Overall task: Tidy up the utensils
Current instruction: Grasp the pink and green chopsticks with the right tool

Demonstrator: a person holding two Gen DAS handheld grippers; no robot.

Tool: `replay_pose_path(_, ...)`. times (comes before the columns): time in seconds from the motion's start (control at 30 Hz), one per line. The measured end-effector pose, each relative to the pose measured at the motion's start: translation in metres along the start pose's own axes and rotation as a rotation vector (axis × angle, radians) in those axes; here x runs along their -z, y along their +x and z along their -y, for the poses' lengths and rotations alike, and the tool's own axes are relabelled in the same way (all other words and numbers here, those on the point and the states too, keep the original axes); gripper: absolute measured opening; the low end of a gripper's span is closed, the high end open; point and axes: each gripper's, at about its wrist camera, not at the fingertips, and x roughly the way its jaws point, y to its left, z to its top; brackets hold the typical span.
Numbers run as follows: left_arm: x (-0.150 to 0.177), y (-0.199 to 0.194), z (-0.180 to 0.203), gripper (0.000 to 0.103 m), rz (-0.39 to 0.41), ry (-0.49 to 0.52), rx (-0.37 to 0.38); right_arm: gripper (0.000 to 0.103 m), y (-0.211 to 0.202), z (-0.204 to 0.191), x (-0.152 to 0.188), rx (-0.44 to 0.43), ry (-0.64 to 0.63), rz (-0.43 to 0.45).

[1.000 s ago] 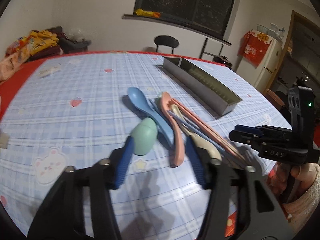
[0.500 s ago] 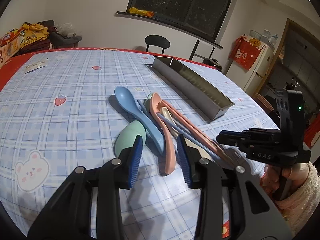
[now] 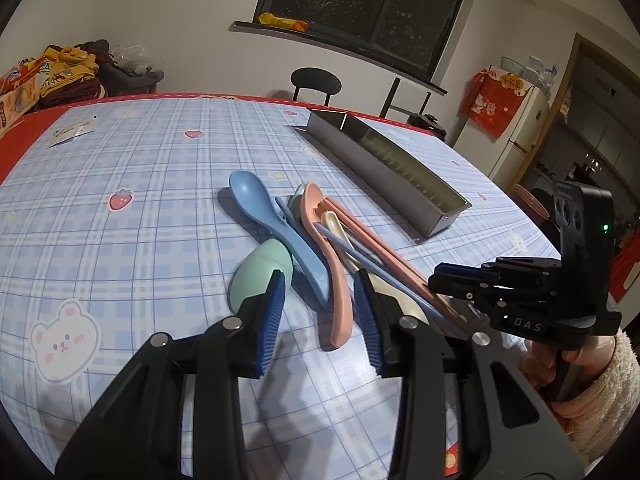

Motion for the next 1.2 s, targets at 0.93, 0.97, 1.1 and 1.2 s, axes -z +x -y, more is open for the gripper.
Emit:
replay_pose_path(0.93,0.000,0.020,0.021,0.027,-0.093,0.117,-0.011,0.014,0.016,-0.003,-0.004,0.061,-0.025,-0.056)
replay_pose_path(0.97,-0.002,0.022,0.024,0.025,-0.103,0.133,-0.016,0.011,0.015,-0.005,-0.004,0.078,-0.034,-0.056)
replay_pose_path(1.1,-0.014,0.027,0.028,0.023,-0.109,0.144,-0.022,0.006,0.015,-0.009,-0.003,0.061,-0.057,-0.054)
replay_pose_path(1.2,-0.024,0.038,0.028,0.023,-0.132,0.137,-0.036,0.006,0.014,-0.007,-0.004,0.055,-0.050,-0.053)
